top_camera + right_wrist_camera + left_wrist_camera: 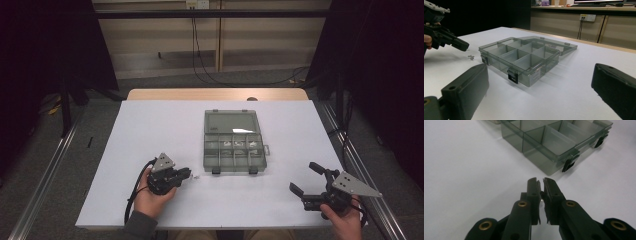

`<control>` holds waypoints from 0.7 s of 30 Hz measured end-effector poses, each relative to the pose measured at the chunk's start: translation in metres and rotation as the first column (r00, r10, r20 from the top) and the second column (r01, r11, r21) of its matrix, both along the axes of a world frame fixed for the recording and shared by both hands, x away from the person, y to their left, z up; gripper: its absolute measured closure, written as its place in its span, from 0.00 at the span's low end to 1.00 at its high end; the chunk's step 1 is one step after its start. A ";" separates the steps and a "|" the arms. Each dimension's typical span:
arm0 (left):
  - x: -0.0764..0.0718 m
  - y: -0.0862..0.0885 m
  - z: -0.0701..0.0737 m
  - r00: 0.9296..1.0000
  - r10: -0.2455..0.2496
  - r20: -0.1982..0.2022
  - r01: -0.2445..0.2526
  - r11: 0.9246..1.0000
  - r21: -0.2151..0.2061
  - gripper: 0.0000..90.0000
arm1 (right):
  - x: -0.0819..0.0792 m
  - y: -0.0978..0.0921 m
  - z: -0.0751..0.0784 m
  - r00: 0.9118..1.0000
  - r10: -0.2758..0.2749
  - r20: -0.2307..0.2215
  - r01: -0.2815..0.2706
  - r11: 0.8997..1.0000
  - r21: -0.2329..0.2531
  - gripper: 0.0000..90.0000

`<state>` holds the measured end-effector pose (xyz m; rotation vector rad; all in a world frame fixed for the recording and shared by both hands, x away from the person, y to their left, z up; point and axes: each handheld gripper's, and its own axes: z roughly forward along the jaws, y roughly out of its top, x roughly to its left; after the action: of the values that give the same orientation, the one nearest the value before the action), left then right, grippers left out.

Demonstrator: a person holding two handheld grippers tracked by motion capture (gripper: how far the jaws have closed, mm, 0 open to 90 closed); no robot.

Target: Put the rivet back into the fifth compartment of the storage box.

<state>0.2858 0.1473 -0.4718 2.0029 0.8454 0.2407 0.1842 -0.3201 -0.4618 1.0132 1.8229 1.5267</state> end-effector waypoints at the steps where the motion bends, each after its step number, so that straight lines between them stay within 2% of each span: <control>1: 0.000 0.000 0.000 1.000 0.000 0.000 0.000 1.000 0.000 0.93 | 0.000 0.000 0.000 1.000 0.000 0.000 0.000 1.000 -0.001 0.01; 2: 0.000 0.000 0.001 1.000 0.000 0.002 0.000 1.000 -0.019 0.93 | 0.000 0.000 0.000 1.000 0.000 0.000 0.000 1.000 -0.001 0.01; 5: 0.001 -0.001 0.003 1.000 0.001 0.008 -0.001 1.000 -0.030 0.93 | 0.000 0.000 0.000 1.000 -0.001 0.000 0.001 1.000 0.000 0.01; 6: 0.002 -0.003 0.005 1.000 -0.001 0.013 0.002 0.999 -0.046 0.93 | 0.000 0.000 0.000 1.000 -0.001 0.001 0.001 1.000 -0.003 0.01; 16: 0.007 -0.009 0.005 1.000 0.004 0.023 -0.002 0.997 -0.078 0.93 | 0.001 -0.001 0.000 1.000 -0.001 0.002 0.001 1.000 0.004 0.01; 18: 0.008 -0.010 0.006 0.999 0.010 0.030 -0.006 0.994 -0.107 0.93 | 0.001 -0.001 0.000 1.000 0.000 0.003 0.000 1.000 0.002 0.01; 21: 0.009 -0.012 0.008 0.999 0.010 0.040 -0.005 0.993 -0.119 0.93 | 0.002 -0.001 -0.001 1.000 0.001 0.003 -0.001 1.000 0.000 0.01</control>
<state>0.2952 0.1355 -0.4641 1.8782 0.8224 0.2294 0.1857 -0.3209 -0.4625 1.0100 1.8219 1.5277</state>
